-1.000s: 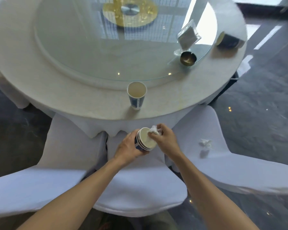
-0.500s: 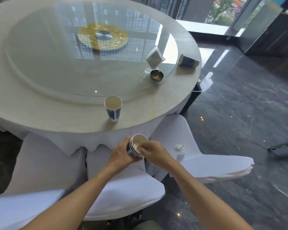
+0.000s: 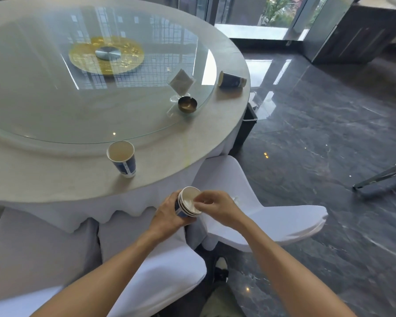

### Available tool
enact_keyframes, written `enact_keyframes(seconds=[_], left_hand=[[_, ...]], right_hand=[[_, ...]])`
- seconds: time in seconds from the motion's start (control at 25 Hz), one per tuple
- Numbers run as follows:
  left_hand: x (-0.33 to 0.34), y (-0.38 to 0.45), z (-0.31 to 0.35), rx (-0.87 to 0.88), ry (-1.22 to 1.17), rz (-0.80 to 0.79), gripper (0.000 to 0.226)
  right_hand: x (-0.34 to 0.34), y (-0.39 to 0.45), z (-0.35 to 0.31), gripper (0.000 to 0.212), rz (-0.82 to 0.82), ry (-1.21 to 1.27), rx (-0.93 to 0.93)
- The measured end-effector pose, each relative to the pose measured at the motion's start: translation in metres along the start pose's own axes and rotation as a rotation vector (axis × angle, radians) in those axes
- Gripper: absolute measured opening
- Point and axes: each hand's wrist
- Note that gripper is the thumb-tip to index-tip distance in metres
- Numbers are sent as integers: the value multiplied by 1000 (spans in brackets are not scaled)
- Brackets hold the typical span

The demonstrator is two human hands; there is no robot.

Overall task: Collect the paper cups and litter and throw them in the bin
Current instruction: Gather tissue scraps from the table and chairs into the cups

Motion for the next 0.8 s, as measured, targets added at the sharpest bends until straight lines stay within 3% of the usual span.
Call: enact_keyframes(seconds=[0.2,0.44,0.8], left_hand=[[53,46,13,-86,-6,61,86],[133,97,30,-240,-28,165,86],[181,125,30,-349,-61,171,89]], right_hand=[[-68,55,47,17,23,46,21],[-131,130,117,45,-27,-2,45],[-153,192,186,51,-172,-107,168]])
Point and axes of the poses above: each hand's wrist, its own y-axis towards the middle knuckle, its own x-axis out of the palm, z = x × y, and after that the axes turned 7 degrees about x, right-handed
